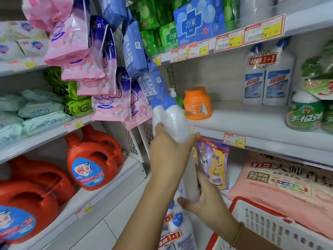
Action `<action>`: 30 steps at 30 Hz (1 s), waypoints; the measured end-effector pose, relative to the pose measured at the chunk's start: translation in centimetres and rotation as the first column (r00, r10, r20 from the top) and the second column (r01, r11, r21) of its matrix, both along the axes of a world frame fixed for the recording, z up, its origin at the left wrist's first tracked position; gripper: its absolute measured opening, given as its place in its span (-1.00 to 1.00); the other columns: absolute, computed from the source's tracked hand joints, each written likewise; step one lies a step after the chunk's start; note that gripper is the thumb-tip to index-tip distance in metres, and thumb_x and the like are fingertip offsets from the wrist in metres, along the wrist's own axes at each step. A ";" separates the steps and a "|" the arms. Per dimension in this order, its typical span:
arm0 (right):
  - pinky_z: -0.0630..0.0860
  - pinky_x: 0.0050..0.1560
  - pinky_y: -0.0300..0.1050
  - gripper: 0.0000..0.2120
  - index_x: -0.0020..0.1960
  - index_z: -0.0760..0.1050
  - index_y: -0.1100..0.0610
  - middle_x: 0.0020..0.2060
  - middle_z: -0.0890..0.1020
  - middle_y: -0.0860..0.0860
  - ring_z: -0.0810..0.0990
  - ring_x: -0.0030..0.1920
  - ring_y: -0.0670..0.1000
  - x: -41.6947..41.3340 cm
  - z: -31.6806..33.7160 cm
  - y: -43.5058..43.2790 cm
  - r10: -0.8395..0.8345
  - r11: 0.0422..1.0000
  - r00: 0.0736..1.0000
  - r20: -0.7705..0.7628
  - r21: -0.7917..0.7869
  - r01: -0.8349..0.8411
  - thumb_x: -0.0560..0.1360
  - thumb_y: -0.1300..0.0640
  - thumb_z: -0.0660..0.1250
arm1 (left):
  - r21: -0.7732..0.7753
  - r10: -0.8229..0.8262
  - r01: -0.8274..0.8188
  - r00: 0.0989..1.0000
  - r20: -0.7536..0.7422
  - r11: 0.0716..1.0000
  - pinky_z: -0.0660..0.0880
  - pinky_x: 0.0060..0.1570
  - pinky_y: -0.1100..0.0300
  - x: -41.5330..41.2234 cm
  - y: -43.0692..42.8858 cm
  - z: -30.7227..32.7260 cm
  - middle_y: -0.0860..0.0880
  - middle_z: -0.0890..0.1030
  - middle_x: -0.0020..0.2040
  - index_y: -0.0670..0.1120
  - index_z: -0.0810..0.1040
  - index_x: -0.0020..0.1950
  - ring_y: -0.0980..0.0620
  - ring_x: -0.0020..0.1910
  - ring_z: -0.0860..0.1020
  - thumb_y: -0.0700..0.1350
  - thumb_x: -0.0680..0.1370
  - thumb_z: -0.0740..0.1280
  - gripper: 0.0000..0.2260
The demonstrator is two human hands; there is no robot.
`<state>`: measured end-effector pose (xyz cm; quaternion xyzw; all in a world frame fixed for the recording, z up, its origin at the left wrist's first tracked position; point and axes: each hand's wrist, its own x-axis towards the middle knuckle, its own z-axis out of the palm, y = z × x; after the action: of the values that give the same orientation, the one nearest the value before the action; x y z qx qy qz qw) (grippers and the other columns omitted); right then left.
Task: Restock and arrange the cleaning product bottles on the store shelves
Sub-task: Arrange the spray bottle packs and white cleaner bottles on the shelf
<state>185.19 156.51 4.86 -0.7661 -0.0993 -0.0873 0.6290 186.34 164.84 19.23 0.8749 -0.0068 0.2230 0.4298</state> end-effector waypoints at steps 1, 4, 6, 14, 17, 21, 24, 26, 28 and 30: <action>0.48 0.10 -0.34 -0.16 0.41 0.21 -0.27 0.15 0.50 -0.39 0.50 0.15 -0.28 -0.4 -0.1 0.2 -0.029 0.998 0.999 0.015 -0.047 0.030 0.21 -0.04 0.50 | -0.004 0.039 -0.039 0.999 0.001 0.999 0.44 0.02 0.15 0.1 0.3 0.0 -0.07 0.56 0.22 -0.13 0.30 0.42 -0.09 0.19 0.53 0.18 0.34 0.51 -0.22; 0.32 0.12 -0.50 -0.14 0.41 0.03 -0.36 0.19 0.32 -0.49 0.37 0.15 -0.32 -1.1 0.2 0.5 -0.089 0.982 0.995 0.040 -0.164 0.094 0.35 0.08 0.48 | -0.060 0.092 -0.092 0.996 0.006 0.994 0.52 -0.07 0.07 0.2 1.2 0.2 -0.05 0.56 -0.01 -0.12 0.38 0.21 -0.15 0.03 0.57 0.10 0.34 0.51 -0.43; 0.28 0.28 -0.36 -0.12 0.47 -0.03 -0.28 0.36 0.29 -0.29 0.32 0.32 -0.18 -1.2 0.4 0.6 -0.128 0.950 0.990 0.054 -0.280 0.138 0.40 0.05 0.48 | -0.109 0.087 -0.084 0.996 0.027 0.990 0.50 -0.22 0.16 0.2 1.7 0.1 0.04 0.50 -0.14 -0.10 0.40 0.12 -0.08 -0.09 0.55 0.00 0.35 0.49 -0.55; 0.46 0.12 -0.39 -0.15 0.32 0.20 -0.39 0.12 0.46 -0.51 0.48 0.16 -0.35 -1.4 2.3 -2.0 0.070 0.997 0.997 0.027 0.037 -0.071 0.30 0.18 0.57 | -0.038 -0.168 0.175 0.975 0.145 0.984 0.56 -0.19 0.15 0.3 3.6 1.6 0.01 0.66 -0.19 -0.08 0.62 -0.03 0.05 -0.21 0.62 -0.10 0.35 0.53 -0.76; 0.54 -0.12 -0.35 -0.42 0.19 0.44 -0.15 0.01 0.55 -0.30 0.63 -0.09 -0.27 -0.4 3.5 -5.1 -0.016 0.990 0.999 -0.032 0.140 0.020 0.31 0.29 0.54 | 0.156 -0.286 0.280 0.958 0.018 0.947 0.45 -0.27 0.22 -0.2 3.9 1.6 0.03 0.64 -0.21 -0.05 0.61 -0.06 0.10 -0.28 0.54 -0.09 0.35 0.55 -0.78; 0.46 -0.13 -0.28 -0.79 -0.02 0.61 0.18 -0.29 0.65 -0.03 0.56 -0.31 -0.25 1.2 2.5 -9.4 -0.241 0.939 0.970 -0.002 -0.255 0.233 0.36 0.28 0.49 | 0.176 -0.313 0.331 0.942 -0.119 0.927 0.48 -0.30 0.17 -1.1 6.3 -0.7 -0.05 0.67 -0.21 -0.11 0.64 -0.09 0.05 -0.30 0.56 -0.06 0.37 0.54 -0.80; 0.41 -0.08 -0.23 -0.71 0.04 0.62 0.15 -0.10 0.68 0.05 0.61 -0.08 -0.03 1.6 -0.5 -10.8 -0.178 0.659 0.979 0.101 -0.726 0.195 0.38 0.36 0.31 | 0.132 -0.338 0.366 0.921 -0.195 0.921 0.47 -0.31 0.23 -1.9 8.7 -3.8 0.09 0.66 -0.30 -0.03 0.62 -0.15 0.19 -0.35 0.54 -0.07 0.36 0.55 -0.83; 0.37 0.06 -0.14 -0.60 0.17 0.56 0.11 0.10 0.61 0.10 0.53 0.11 0.10 1.8 -3.1 -11.1 -0.097 0.472 0.995 -0.006 -0.881 0.041 0.38 0.37 0.26 | 0.096 -0.365 0.398 0.896 -0.254 0.912 0.43 -0.34 0.36 -2.4 9.9 -6.4 0.16 0.62 -0.35 0.02 0.57 -0.17 0.32 -0.41 0.50 -0.12 0.35 0.56 -0.81; 0.32 0.20 -0.15 -0.55 0.31 0.47 0.13 0.24 0.51 0.10 0.44 0.24 0.10 1.7 -5.3 -11.1 -0.065 0.394 0.986 -0.151 -0.912 -0.114 0.43 0.32 0.28 | 0.099 -0.374 0.418 0.879 -0.296 0.903 0.44 -0.32 0.39 -3.2 10.8 -9.2 0.16 0.63 -0.27 0.08 0.55 -0.12 0.32 -0.35 0.53 -0.07 0.30 0.60 -0.72; 0.28 0.27 -0.18 -0.54 0.39 0.39 0.09 0.31 0.46 0.07 0.40 0.30 0.07 1.4 -6.9 -11.1 -0.070 0.300 0.972 -0.224 -0.934 -0.194 0.49 0.22 0.27 | 0.101 -0.375 0.427 0.868 -0.326 0.899 0.47 -0.22 0.37 -3.6 11.7 -12.0 0.17 0.64 -0.14 0.13 0.55 -0.01 0.28 -0.23 0.57 0.00 0.28 0.59 -0.64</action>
<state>186.60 145.42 -1.99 -0.9889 -0.0901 0.0988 0.0643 182.71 176.51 7.22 0.9111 -0.1430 -0.0074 0.3866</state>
